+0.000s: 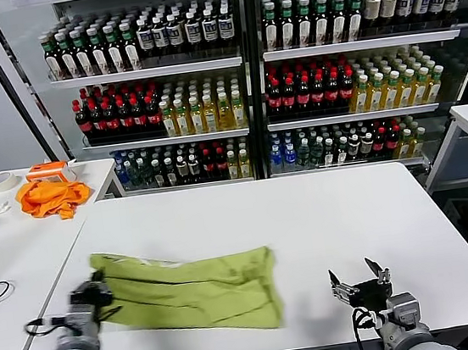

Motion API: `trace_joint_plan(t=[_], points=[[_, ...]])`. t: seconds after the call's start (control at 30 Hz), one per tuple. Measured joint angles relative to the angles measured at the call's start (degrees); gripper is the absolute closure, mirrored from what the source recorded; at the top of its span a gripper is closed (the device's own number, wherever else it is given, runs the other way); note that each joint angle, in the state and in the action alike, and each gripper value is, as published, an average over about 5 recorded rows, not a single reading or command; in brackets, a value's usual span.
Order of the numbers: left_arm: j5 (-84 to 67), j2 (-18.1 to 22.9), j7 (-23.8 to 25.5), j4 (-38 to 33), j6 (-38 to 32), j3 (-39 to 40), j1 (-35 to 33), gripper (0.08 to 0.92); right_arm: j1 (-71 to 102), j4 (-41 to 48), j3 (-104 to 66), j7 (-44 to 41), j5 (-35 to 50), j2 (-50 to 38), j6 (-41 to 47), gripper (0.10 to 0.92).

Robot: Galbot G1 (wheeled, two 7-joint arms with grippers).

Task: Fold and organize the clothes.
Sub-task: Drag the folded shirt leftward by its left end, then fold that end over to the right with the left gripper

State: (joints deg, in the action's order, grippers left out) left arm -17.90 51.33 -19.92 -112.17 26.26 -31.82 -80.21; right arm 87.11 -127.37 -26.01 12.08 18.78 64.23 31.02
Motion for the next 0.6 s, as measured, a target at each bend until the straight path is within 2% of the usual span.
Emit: trace_joint_plan(t=[0.27, 0.6], points=[[-1.42, -2.56, 2.02, -2.62, 2.72, -6.05, -2.52, 0.905, 0.56, -0.36, -1.18, -0.14, 0.01, -0.50, -0.22, 0.203], [-12.04, -1.48, 3.64, -9.33, 5.23, -0.05, -0.36, 0.905, 0.91, -0.69, -2.59, -0.23, -0.30, -0.43, -0.26, 0.203]])
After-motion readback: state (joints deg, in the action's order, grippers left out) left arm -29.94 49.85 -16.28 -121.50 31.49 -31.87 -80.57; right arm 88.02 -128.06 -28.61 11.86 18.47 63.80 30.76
